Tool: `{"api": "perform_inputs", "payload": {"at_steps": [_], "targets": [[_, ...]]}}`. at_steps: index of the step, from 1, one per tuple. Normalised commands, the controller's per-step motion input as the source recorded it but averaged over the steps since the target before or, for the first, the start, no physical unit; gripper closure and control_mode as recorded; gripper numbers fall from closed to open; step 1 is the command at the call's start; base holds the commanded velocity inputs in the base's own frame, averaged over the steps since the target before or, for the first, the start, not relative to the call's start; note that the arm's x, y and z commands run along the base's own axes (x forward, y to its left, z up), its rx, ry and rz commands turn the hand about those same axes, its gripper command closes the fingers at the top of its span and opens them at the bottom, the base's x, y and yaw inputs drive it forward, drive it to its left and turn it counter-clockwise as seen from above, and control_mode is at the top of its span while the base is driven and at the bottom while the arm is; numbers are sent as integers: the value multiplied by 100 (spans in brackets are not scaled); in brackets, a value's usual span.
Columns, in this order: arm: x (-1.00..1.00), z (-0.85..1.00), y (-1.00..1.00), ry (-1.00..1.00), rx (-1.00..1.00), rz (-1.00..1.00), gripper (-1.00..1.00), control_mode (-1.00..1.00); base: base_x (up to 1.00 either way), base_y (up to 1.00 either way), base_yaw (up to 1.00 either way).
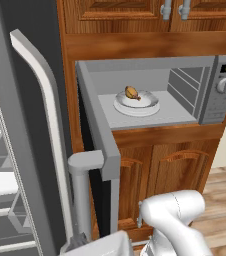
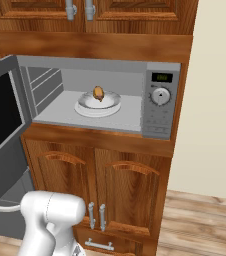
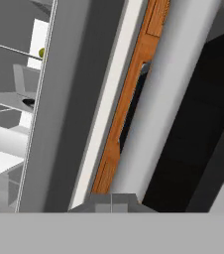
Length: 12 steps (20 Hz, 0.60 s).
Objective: Transport the chicken drumstick from the fridge to the microwave and turn on the microwave.
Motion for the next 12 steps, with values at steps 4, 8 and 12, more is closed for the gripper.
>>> {"api": "perform_inputs", "payload": {"at_steps": [4,8,12], "targets": [[17,-11,9,-1,0,-1,100,-100,0,0,0],[20,-14,11,0,0,-2,100,-100,0,0,0],[16,-10,9,-2,0,-2,100,-100,0,0,0]]}}
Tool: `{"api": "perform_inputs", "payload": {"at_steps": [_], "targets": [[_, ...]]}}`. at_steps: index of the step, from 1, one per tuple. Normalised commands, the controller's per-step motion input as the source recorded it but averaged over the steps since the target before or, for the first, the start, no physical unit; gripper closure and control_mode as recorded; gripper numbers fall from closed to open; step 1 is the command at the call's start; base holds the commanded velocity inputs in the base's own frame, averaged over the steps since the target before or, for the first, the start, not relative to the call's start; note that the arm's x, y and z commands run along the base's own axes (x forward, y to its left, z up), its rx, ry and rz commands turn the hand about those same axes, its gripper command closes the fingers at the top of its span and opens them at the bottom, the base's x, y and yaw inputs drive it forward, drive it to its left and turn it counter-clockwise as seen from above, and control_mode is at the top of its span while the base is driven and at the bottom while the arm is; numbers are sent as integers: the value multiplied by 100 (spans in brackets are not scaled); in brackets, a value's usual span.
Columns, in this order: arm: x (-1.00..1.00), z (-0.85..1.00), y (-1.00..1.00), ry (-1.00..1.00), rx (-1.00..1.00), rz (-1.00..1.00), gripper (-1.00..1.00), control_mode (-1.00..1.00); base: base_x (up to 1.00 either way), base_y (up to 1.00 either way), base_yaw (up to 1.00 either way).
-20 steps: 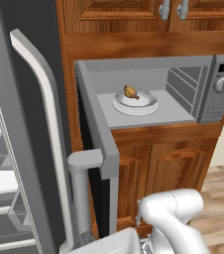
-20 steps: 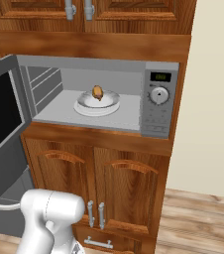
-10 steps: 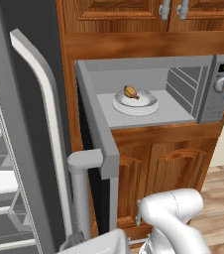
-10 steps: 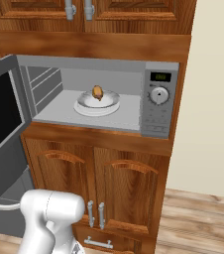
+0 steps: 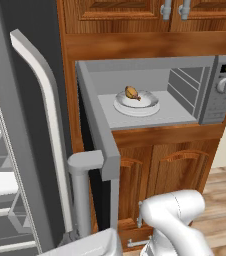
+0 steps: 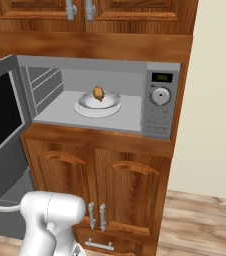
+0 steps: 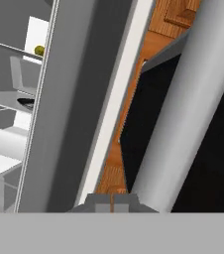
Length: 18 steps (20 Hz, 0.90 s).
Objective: Transport the chicken drumstick from the fridge to the microwave and turn on the microwave.
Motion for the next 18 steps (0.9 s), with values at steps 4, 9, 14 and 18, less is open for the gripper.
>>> {"api": "perform_inputs", "payload": {"at_steps": [4,9,14,18], "targets": [[12,-12,13,-3,0,-2,100,-100,0,0,0],[12,-13,19,-4,0,-3,100,-100,0,0,0],[15,-11,15,-3,0,-6,100,-100,0,0,0],[5,-5,3,-2,0,-9,100,-100,0,0,0]]}}
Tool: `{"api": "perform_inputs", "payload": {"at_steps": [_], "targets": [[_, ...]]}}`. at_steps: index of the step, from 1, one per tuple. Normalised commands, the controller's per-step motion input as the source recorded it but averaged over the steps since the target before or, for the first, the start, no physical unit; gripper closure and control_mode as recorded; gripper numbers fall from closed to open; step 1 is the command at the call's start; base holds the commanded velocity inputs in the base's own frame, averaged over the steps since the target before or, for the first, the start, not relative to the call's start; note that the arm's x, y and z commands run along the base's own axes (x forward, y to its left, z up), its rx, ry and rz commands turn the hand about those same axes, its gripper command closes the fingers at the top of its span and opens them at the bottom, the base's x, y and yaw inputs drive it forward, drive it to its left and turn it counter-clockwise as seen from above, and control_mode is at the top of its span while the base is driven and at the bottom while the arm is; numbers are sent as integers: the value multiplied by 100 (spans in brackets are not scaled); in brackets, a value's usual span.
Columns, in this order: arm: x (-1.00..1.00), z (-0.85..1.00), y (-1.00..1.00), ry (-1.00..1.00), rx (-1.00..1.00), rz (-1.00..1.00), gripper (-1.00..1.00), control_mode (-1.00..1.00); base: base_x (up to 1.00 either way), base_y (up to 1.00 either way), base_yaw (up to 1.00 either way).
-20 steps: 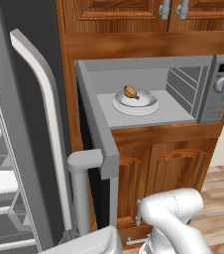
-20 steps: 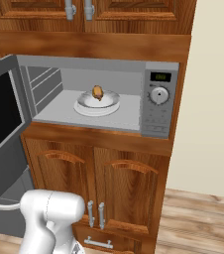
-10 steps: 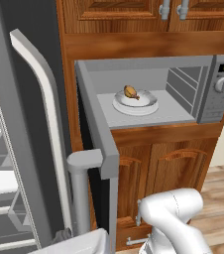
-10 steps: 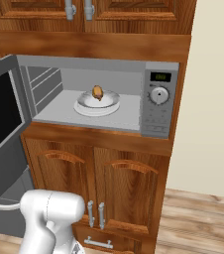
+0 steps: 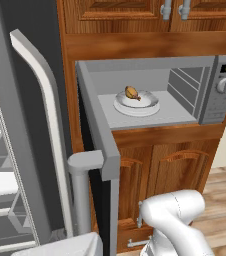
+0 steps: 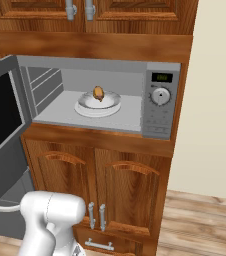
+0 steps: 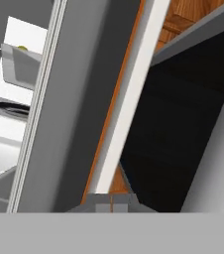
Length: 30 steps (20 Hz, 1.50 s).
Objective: Transport the chicken drumstick from the fridge to the microwave and turn on the microwave.
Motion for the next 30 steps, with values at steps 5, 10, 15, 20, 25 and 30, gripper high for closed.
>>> {"api": "perform_inputs", "payload": {"at_steps": [5,10,15,20,25,30], "targets": [[6,-1,0,-4,0,-11,100,-100,0,0,0],[19,-4,13,-1,0,-10,100,-100,0,0,0],[9,-1,5,-1,0,-11,100,-100,0,0,0],[-5,0,0,-3,0,-14,100,-100,0,0,0],[-5,0,0,0,0,-14,100,-100,0,0,0],[-1,0,-8,0,0,-10,100,-100,0,0,0]]}}
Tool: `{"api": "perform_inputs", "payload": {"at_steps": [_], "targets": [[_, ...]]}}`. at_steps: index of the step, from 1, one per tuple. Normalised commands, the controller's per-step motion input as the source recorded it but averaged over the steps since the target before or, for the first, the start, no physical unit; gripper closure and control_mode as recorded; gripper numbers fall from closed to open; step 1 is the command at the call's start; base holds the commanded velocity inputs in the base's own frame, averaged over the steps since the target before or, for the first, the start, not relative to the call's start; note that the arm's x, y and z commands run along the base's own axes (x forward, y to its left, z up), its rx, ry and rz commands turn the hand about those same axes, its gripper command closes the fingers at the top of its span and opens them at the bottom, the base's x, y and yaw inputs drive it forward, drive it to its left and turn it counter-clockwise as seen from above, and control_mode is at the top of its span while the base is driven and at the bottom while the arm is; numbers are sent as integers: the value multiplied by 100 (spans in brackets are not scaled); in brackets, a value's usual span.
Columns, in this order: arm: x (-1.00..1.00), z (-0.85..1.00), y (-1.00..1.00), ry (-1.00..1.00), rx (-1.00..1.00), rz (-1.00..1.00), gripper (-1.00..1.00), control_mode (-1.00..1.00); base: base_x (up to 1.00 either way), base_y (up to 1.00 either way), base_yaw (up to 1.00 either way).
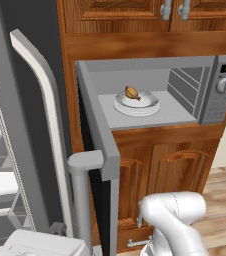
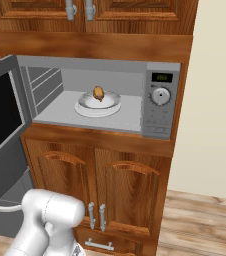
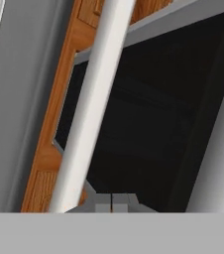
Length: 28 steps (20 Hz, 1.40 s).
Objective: Transport the chicken drumstick from the fridge to the microwave and turn on the microwave.
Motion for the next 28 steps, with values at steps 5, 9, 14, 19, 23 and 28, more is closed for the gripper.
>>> {"api": "perform_inputs", "payload": {"at_steps": [5,9,14,19,23,28], "targets": [[-1,0,-15,0,0,-7,100,-100,0,0,0],[0,0,-36,0,0,-1,100,-100,0,0,0],[0,0,-41,0,0,0,100,-100,0,0,0],[-9,0,-36,0,0,0,100,-100,0,0,0],[-5,0,-33,0,0,0,100,-100,0,0,0],[20,0,-44,5,0,3,100,-100,0,0,0]]}}
